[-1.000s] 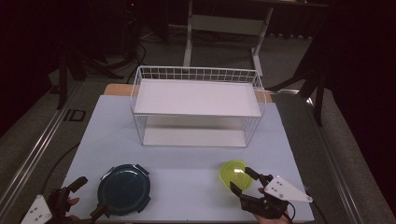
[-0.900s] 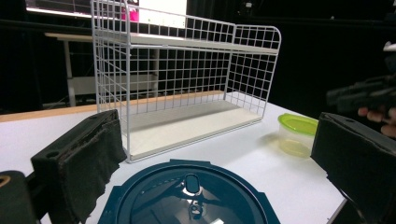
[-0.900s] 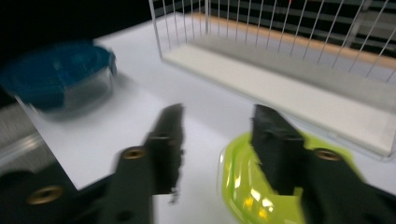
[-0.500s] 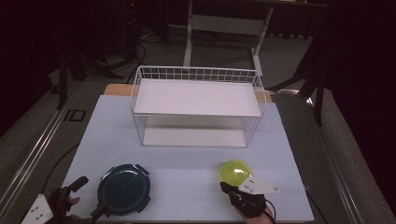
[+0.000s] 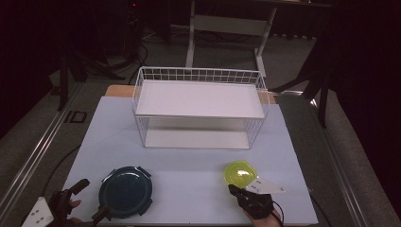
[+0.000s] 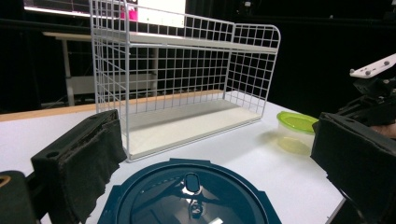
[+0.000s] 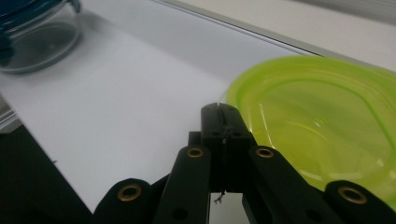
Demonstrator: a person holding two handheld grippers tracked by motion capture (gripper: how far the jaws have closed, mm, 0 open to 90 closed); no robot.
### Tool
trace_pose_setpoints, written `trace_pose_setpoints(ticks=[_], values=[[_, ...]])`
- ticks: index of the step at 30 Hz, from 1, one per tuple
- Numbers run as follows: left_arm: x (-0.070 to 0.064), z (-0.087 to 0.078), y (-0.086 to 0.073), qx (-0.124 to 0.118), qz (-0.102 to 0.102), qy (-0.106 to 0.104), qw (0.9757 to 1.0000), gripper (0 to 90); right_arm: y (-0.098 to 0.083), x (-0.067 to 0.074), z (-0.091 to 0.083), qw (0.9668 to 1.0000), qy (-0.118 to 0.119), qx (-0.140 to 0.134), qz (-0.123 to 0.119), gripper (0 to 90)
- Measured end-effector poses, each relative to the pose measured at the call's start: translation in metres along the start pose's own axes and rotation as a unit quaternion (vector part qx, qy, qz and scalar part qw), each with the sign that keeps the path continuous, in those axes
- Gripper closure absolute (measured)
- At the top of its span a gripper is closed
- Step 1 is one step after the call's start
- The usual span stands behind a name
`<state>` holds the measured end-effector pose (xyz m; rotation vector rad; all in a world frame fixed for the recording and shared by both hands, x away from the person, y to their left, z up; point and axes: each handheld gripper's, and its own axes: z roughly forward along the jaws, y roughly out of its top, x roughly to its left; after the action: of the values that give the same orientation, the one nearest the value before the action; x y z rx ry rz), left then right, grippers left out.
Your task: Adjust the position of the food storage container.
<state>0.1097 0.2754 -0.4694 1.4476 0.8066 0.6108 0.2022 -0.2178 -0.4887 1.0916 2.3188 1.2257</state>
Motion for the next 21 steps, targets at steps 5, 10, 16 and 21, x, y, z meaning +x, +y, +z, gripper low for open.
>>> trace_pose_setpoints(ticks=[5,10,16,21], values=[[0.0,0.002,0.0,0.001,0.002,-0.002,1.0,2.6,-0.003,-0.008,-0.007,0.9997,-0.023,0.002,0.01,89.9],[0.0,0.003,0.0,0.001,0.003,-0.003,1.0,2.7,-0.003,-0.016,-0.013,0.9977,-0.05,-0.003,0.047,89.9],[0.0,0.002,0.0,0.001,0.003,-0.004,1.0,2.7,0.012,-0.007,0.003,0.999,-0.025,-0.011,0.035,89.9],[0.001,0.002,0.0,0.001,0.001,-0.006,1.0,2.7,0.02,-0.003,0.024,0.9992,-0.015,0.003,0.037,90.0]])
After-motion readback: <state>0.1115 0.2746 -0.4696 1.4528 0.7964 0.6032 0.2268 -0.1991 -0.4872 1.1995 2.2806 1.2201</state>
